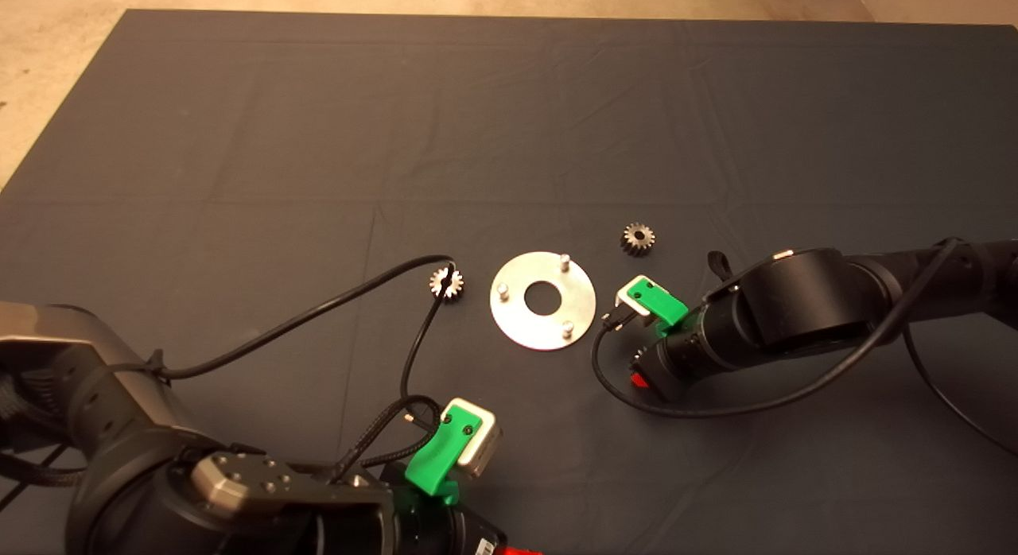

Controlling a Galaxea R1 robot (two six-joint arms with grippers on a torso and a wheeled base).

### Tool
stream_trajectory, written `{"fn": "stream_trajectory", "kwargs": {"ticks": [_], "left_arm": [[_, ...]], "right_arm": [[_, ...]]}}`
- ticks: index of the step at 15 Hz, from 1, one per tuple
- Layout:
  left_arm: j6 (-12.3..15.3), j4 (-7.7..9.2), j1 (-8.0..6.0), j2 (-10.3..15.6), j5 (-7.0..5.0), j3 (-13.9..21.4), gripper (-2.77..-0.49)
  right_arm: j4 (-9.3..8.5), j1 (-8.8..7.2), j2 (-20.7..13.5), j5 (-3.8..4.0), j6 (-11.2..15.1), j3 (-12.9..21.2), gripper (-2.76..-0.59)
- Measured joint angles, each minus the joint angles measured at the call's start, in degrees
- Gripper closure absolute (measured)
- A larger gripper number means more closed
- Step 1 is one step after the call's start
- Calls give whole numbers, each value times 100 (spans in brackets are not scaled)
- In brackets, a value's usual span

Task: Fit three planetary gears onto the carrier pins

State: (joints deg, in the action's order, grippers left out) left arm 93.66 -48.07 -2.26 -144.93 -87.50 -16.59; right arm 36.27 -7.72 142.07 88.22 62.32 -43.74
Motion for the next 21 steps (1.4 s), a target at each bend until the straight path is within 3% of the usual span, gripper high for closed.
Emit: {"fn": "stream_trajectory", "kwargs": {"ticks": [21], "left_arm": [[5,1,-2,-16,-1,0,-275]], "right_arm": [[35,26,-1,4,-9,18,-95]]}}
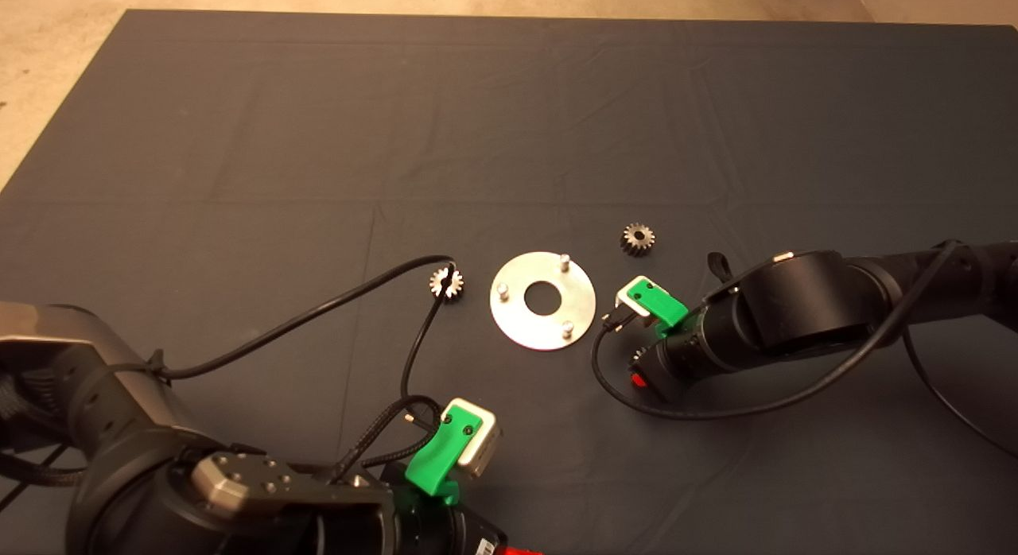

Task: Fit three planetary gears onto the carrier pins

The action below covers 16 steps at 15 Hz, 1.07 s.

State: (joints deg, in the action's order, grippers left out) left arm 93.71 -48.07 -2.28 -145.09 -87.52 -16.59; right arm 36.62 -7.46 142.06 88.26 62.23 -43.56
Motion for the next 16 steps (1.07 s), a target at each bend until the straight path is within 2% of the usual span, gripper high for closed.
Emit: {"fn": "stream_trajectory", "kwargs": {"ticks": [4,5,8,10,14,16], "left_arm": [[2,0,-26,-15,1,0,-275],[4,-1,-30,-15,1,0,-275],[4,2,-30,-15,-2,0,-275],[6,0,-30,-17,1,0,-275],[11,1,-30,-18,1,0,-275],[12,0,-30,-17,1,0,-275]], "right_arm": [[-11,-66,34,-9,7,-1,-95],[-21,-152,67,-12,18,-1,-95],[-77,-591,149,-35,23,1,-94],[-172,-812,196,-39,31,-1,-94],[-355,-1087,310,-37,47,-1,-94],[-374,-1141,403,-34,104,-1,-94]]}}
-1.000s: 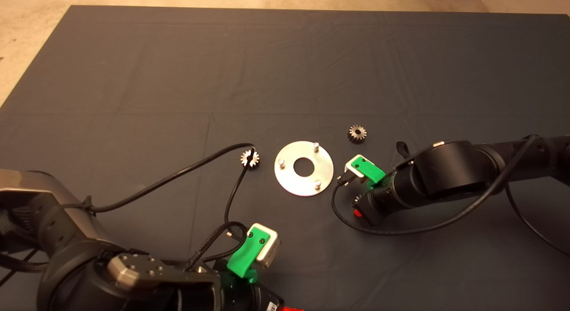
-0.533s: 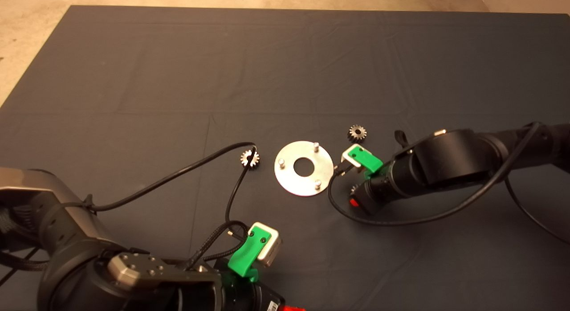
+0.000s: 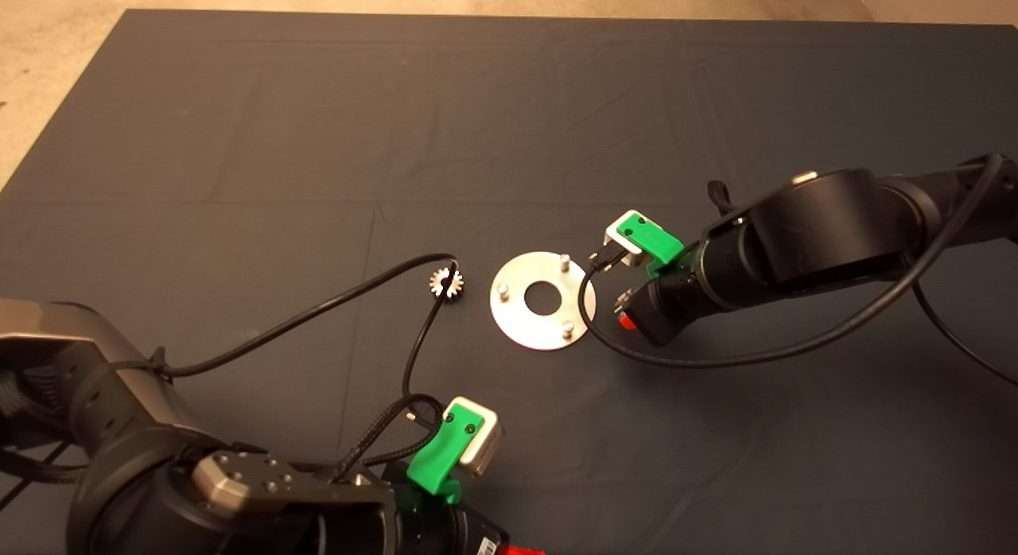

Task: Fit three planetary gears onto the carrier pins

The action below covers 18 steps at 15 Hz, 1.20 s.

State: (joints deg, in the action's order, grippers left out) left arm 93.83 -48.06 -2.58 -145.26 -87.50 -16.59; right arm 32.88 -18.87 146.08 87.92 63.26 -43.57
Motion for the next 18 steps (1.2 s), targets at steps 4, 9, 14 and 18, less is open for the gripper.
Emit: {"fn": "stream_trajectory", "kwargs": {"ticks": [4,9,14,18], "left_arm": [[7,1,0,-20,-1,0,-275],[18,2,-2,-79,2,0,-275],[21,2,-2,-94,-1,0,-275],[21,1,0,-112,0,0,-275]], "right_arm": [[-79,-10,252,-2,164,-12,-94],[-94,-20,505,0,289,-160,-94],[-97,-20,676,-2,358,-279,-95],[-99,-12,698,-2,369,-318,-94]]}}
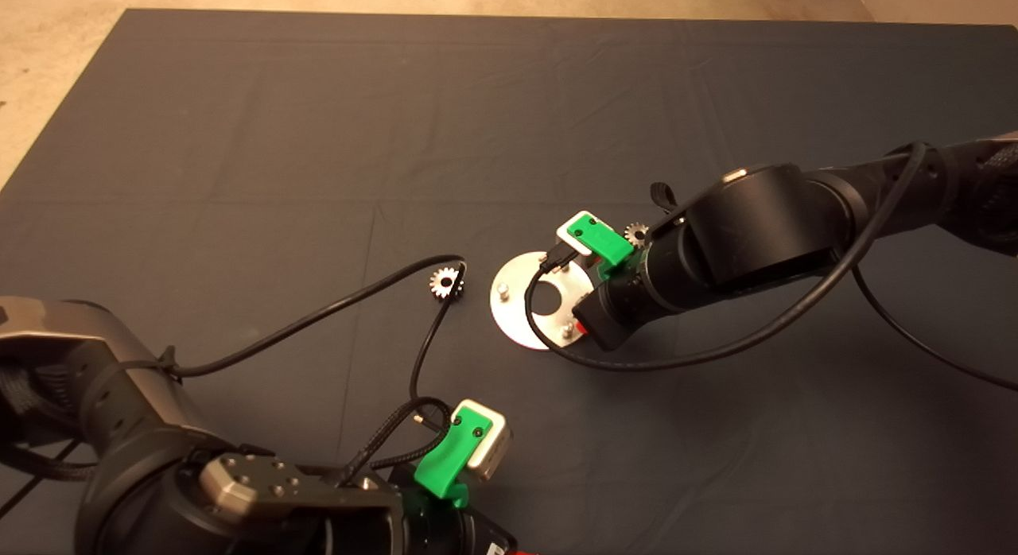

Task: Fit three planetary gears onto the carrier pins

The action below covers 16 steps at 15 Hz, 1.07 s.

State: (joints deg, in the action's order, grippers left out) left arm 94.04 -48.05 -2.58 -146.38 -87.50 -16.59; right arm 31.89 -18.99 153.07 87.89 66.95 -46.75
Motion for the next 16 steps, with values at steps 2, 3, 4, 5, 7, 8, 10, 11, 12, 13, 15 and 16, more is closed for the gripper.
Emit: {"fn": "stream_trajectory", "kwargs": {"ticks": [2,3,4,5,7,8,10,11,12,13,15,16], "left_arm": [[0,0,0,-3,-1,0,-275],[0,-2,-2,-9,-1,0,-275],[0,1,0,-15,0,0,-275],[0,0,-2,-15,0,0,-275],[0,-2,0,-15,0,0,-275],[0,-2,-1,-17,-1,0,-275],[1,-2,-2,-17,-1,0,-275],[1,1,0,-17,-1,0,-275],[1,0,0,-15,-1,0,-275],[1,-2,-2,-17,0,0,-275],[1,-1,0,-15,-1,0,-275],[1,-2,-2,-15,-1,0,-275]], "right_arm": [[2,45,12,4,0,-24,-94],[0,93,17,0,0,-32,-94],[0,147,22,0,0,-43,-94],[2,190,33,0,-2,-57,-94],[2,238,62,2,-2,-112,-94],[2,251,92,6,-2,-143,-94],[2,268,171,0,-2,-209,-94],[2,268,217,2,-2,-263,-94],[2,268,257,2,-3,-316,-94],[2,268,310,2,-4,-402,-94],[5,271,410,4,-4,-553,-94],[5,274,477,0,-4,-631,-94]]}}
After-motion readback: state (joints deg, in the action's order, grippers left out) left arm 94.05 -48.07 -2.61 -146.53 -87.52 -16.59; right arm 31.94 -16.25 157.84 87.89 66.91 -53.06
